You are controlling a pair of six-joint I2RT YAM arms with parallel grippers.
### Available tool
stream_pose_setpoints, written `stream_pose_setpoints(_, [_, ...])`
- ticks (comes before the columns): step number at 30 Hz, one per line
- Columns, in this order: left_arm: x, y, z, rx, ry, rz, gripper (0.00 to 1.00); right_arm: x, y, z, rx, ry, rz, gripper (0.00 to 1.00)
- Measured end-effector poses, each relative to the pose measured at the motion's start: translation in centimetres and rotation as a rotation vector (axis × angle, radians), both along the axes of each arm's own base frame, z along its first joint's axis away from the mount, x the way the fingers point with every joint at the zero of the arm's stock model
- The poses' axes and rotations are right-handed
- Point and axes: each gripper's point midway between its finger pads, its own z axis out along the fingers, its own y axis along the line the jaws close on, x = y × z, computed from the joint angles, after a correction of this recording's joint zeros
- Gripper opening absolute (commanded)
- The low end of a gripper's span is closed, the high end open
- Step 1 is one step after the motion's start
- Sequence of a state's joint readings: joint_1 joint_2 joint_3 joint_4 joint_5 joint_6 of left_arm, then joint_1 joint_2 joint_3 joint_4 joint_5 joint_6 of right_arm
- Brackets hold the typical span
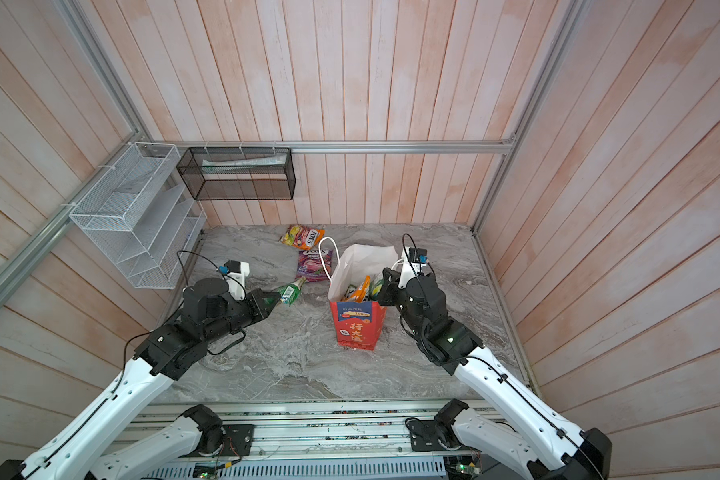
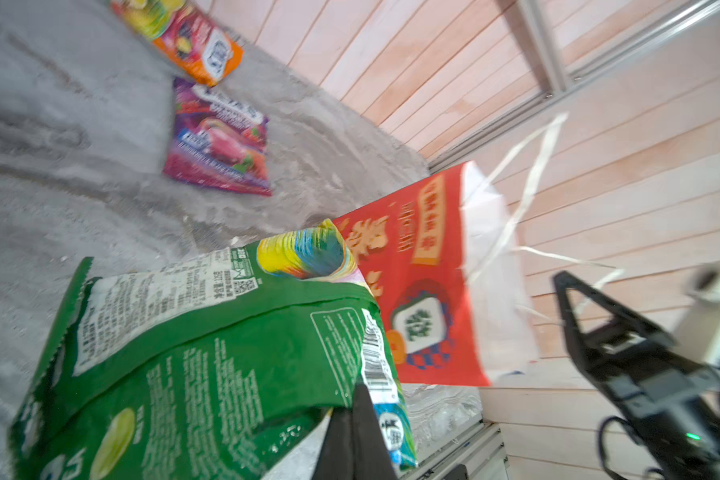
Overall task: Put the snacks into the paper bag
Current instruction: 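Lift the green packet with the left gripper toward the bag opening, then lower the green packet into the bag and open the left gripper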
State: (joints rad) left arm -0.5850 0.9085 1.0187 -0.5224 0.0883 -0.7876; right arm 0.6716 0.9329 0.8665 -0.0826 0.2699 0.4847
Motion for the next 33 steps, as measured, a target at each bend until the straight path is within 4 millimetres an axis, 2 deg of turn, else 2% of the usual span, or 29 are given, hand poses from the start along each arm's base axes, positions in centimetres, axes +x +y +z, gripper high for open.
stream_pose_setpoints(3, [-0.5,-1.6,4.1,-0.028,-0.077,-0.038,0.0,0.0,0.0,0.0,-0.004,-0.001,0.003,0.0])
stream_pose_setpoints(6, [-0.8,-3.2,6.9,-0.043,-0.124,-0.069,0.0,0.0,0.0,0.0,-0.006,-0.002,0.004,0.0])
stream_pose_setpoints(13, [-1.9,-6.3,12.1,-0.052,-0.208,-0.131,0.0,0.0,0.1,0.0,-0.006,-0.002,0.008,0.0])
stream_pose_setpoints(19, [-2.7,-8.8,15.6,-0.07,-0.266,-0.185,0.0,0.0,0.1,-0.1,-0.007,0.0,0.008,0.0])
stream_pose_setpoints(22, [-3.2,-11.4,16.3,-0.064,-0.28,-0.232,0.0,0.0,0.1,-0.1,-0.008,0.001,0.008,0.0])
stream_pose_setpoints(25, [-3.5,-14.6,16.1,-0.05,-0.276,-0.286,0.0,0.0,0.1,-0.1,-0.01,-0.001,0.008,0.0])
stream_pose_setpoints(28, [-2.9,-17.2,14.5,-0.018,-0.249,-0.313,0.0,0.0,0.1,-0.1,-0.01,-0.001,0.008,0.0])
stream_pose_setpoints(33, [-1.4,-19.7,11.0,0.042,-0.195,-0.322,0.0,0.0,0.1,0.0,-0.009,-0.002,0.008,0.0])
